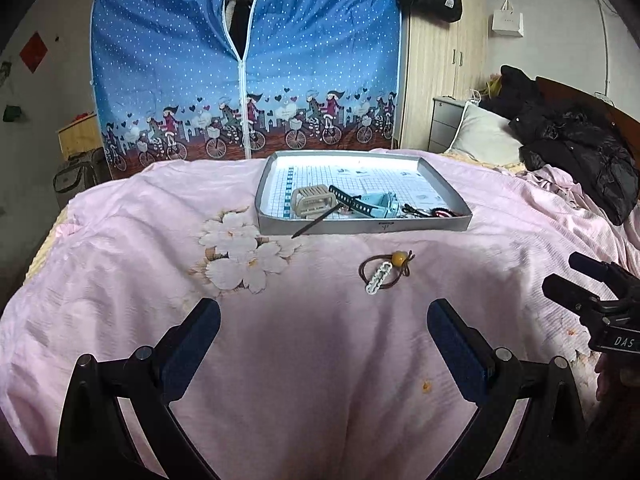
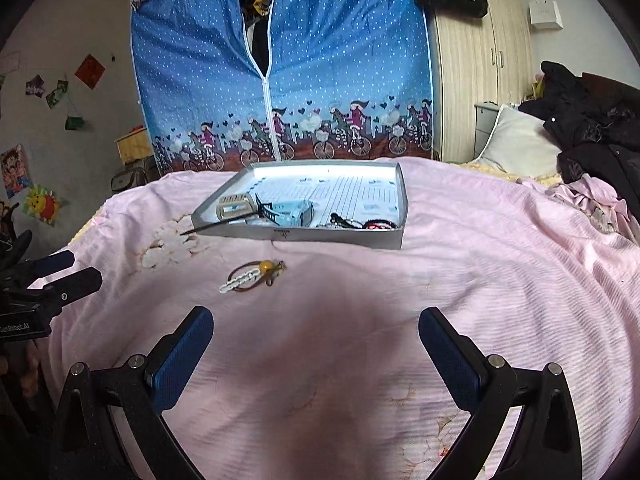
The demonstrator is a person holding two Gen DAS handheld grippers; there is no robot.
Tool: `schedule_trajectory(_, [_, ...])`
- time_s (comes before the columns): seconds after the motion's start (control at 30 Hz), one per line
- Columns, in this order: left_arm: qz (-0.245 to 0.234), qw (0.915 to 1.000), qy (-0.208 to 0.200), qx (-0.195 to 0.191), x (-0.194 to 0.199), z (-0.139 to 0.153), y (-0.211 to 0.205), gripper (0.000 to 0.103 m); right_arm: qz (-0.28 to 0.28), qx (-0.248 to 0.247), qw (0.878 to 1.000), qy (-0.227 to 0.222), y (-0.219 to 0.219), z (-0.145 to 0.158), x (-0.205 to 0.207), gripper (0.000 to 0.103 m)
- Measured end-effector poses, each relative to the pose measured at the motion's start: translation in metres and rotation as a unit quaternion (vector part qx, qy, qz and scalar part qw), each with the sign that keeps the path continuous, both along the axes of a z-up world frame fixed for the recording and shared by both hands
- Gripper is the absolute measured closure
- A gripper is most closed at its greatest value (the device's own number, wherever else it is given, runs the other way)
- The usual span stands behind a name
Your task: Organize jewelry
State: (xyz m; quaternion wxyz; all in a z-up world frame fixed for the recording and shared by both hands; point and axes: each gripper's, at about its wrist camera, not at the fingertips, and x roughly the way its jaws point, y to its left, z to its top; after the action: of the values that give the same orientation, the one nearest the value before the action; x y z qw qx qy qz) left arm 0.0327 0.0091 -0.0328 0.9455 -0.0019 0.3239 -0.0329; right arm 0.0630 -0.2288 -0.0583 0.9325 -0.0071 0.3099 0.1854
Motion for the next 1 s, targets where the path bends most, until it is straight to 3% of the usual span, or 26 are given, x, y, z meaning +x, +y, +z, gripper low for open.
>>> schedule_trajectory(0.13, [-0.001, 0.9998, 0.018, -0.013, 0.004, -0.007, 0.003, 0.002, 0.006, -0.012, 1.000, 0.014, 0.004, -0.008, 0.001, 0.000])
schedule_trajectory(0.57, [-0.003, 0.9998, 0.017, -0.013, 0.005, -0.004, 0.004, 0.002, 0.000, -0.015, 1.000, 0.018, 0.004, -0.010, 0.000, 0.000])
schedule_trajectory(0.73, [-0.026, 0.9982, 0.048, -0.027, 0.020, -0.009, 0.004, 0.002, -0.014, -0.025, 0.999, 0.017, 0.002, -0.010, 0.003, 0.000])
schedule_trajectory(1.0, [-0.078, 0.9942, 0.074, -0.009, 0.053, -0.013, -0.002, 0.002, -0.022, 0.003, 0.999, 0.023, -0.010, -0.010, 0.012, 0.000])
